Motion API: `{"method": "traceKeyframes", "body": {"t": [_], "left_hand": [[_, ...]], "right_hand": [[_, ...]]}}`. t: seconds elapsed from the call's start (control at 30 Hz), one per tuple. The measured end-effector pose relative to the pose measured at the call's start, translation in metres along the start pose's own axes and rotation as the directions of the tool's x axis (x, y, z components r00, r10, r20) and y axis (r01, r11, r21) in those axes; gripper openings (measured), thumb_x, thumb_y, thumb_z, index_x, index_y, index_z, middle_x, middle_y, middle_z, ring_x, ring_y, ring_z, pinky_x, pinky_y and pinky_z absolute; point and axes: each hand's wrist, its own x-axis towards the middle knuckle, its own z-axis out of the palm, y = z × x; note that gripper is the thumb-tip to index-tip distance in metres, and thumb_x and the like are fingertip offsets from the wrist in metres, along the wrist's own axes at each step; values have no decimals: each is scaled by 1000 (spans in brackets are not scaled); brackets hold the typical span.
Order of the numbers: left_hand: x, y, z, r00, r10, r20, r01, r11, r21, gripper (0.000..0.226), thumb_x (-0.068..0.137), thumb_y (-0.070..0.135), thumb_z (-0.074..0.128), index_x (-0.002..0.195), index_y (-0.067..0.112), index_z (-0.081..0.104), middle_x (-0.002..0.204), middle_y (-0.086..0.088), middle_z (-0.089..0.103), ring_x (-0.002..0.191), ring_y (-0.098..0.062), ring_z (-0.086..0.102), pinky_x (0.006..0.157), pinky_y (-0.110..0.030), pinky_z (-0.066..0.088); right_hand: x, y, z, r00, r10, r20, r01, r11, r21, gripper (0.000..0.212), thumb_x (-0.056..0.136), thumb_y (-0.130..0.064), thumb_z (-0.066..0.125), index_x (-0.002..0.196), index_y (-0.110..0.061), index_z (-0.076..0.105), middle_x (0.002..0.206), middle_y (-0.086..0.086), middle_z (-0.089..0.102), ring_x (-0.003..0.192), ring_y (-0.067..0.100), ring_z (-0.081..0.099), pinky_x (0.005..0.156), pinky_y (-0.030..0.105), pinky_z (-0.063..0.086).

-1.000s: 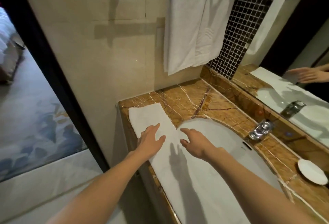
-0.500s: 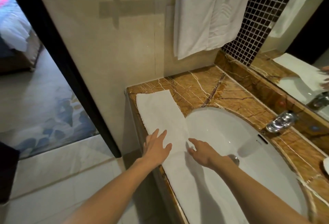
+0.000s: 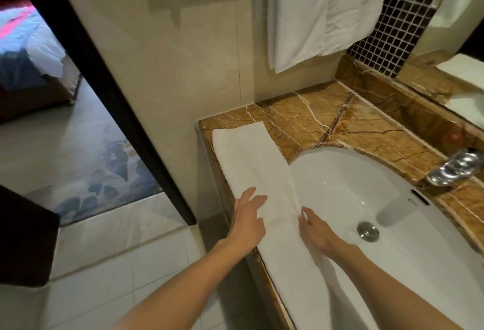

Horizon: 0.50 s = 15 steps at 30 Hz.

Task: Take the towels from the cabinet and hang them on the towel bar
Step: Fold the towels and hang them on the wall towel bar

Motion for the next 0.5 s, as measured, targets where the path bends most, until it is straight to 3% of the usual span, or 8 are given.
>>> {"method": "traceKeyframes", "body": {"t": [0.17, 0.27, 0.37, 0.47, 0.5], "left_hand": [[-2, 2, 6, 999, 45, -3, -44, 999, 8, 52, 93, -7, 43, 137, 20, 45, 153, 8, 20, 140, -7, 17, 102, -6, 7], [-1, 6, 4, 999, 36, -13, -36, 999, 1, 52, 93, -8, 44, 136, 22, 46, 152, 9, 21, 132, 0, 23, 96, 5, 7], [-2, 13, 1, 999, 38, -1, -38, 999, -33, 53, 91, -11, 43, 135, 20, 48, 151, 7, 23, 119, 7, 24, 77, 17, 11], [-3, 20, -2, 1000, 20, 6, -19, 997, -81, 53, 93, -8, 46, 138, 19, 44, 148, 8, 26, 115, 8, 27, 74, 17, 16], [-4, 22, -3, 1000, 16, 7, -16, 996, -92, 53, 93, -6, 46, 139, 19, 42, 146, 9, 27, 114, 9, 27, 74, 17, 17]], "right_hand": [[8, 9, 4, 997, 54, -55, -49, 994, 102, 49, 101, -27, 30, 147, -12, 23, 133, 11, 53, 115, 26, 53, 95, 32, 41], [12, 11, 0, 993, 82, -78, -70, 986, 148, 49, 100, -26, 35, 145, -9, 29, 128, 13, 55, 109, 26, 55, 93, 33, 44], [17, 9, -4, 988, 105, -116, -85, 981, 172, 33, 98, -20, 42, 126, -5, 51, 104, 8, 59, 90, 23, 57, 80, 28, 43], [23, 10, -5, 984, 142, -107, -112, 963, 245, 21, 96, -19, 44, 102, -8, 60, 94, 8, 63, 83, 25, 61, 79, 34, 50], [23, 9, -5, 985, 150, -89, -121, 957, 263, 20, 96, -17, 43, 91, -8, 60, 87, 9, 63, 76, 24, 60, 73, 34, 50]]}}
